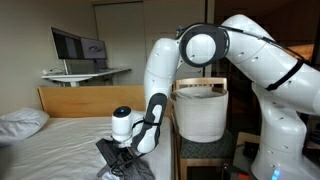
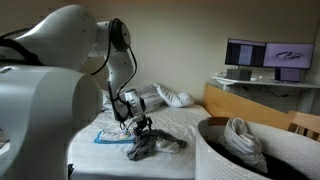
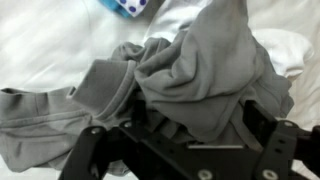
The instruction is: Put the clothes in the laundry bag
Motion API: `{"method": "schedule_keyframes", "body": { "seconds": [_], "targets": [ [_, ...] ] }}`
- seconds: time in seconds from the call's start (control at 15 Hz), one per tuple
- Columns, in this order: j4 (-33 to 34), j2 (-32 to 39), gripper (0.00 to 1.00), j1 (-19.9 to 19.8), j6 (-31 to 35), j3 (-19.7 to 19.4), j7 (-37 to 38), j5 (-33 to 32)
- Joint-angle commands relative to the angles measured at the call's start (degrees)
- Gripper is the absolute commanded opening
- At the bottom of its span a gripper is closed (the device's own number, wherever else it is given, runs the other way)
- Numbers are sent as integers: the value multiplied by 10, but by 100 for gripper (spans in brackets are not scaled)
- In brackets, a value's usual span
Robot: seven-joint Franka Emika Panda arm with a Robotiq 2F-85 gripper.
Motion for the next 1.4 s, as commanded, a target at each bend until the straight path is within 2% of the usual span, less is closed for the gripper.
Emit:
{"method": "schedule_keyframes", "body": {
  "seconds": [0.0,0.2,0.27,0.33,0.47,0.53,1.07,1.13,1.2,1.33],
  "targets": [
    [18,65,100,69,71,-69,16,58],
    [23,110,100,106,101,-109,-6,133],
    [26,127,95,120,109,-123,-7,159],
    [27,139,74,129,110,-129,-14,181],
    [31,154,69,145,109,-140,-22,223],
    [29,157,64,154,107,-146,-25,240],
    [29,164,12,185,76,-172,-36,316],
    [32,162,9,190,57,-179,-35,318],
    [34,161,11,192,47,-183,-34,320],
    [38,152,10,188,12,-191,-40,305]
  ]
}}
